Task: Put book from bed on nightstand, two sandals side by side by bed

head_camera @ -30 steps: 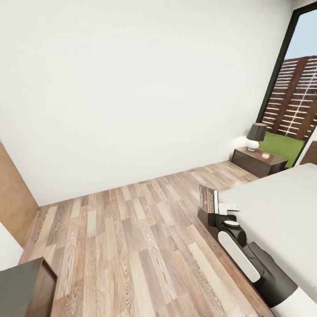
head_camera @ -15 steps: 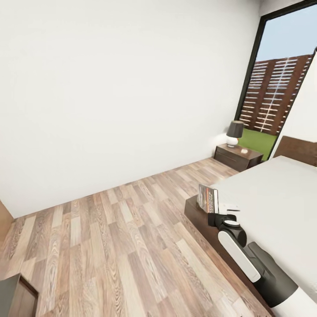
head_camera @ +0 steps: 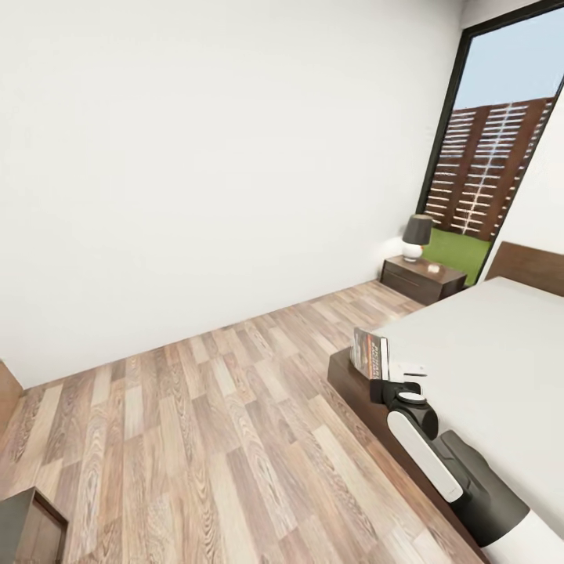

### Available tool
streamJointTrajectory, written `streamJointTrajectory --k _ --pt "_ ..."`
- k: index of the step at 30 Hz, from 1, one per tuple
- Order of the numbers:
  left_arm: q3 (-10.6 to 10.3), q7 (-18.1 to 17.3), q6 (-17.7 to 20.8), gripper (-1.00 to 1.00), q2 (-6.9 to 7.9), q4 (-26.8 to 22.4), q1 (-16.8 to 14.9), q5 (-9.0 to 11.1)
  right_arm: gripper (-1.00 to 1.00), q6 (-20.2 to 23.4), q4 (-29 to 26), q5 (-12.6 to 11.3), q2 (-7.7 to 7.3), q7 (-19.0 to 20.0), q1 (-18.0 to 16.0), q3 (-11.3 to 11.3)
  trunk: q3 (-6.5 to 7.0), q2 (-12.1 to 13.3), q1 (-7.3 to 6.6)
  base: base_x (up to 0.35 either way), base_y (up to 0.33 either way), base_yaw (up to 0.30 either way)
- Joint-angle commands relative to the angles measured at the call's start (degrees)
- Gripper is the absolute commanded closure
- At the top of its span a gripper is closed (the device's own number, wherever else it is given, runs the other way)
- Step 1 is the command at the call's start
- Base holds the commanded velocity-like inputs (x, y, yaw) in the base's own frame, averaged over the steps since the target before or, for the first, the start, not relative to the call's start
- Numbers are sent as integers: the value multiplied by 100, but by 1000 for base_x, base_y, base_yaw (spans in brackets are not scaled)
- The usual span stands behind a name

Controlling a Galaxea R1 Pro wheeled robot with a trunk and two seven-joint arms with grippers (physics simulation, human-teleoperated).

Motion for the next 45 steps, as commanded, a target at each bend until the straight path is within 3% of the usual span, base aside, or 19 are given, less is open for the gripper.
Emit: streamJointTrajectory --k 1,45 --pt "-46 17 -13 -100 2 -7 -3 59 100 17 -10 -39 -10 -59 -8 12 -13 -13 4 0 0 236" --pt "-48 14 -13 -100 0 -7 -3 59 100 28 -21 -40 -14 -52 -8 -10 -13 -13 4 0 0 263"
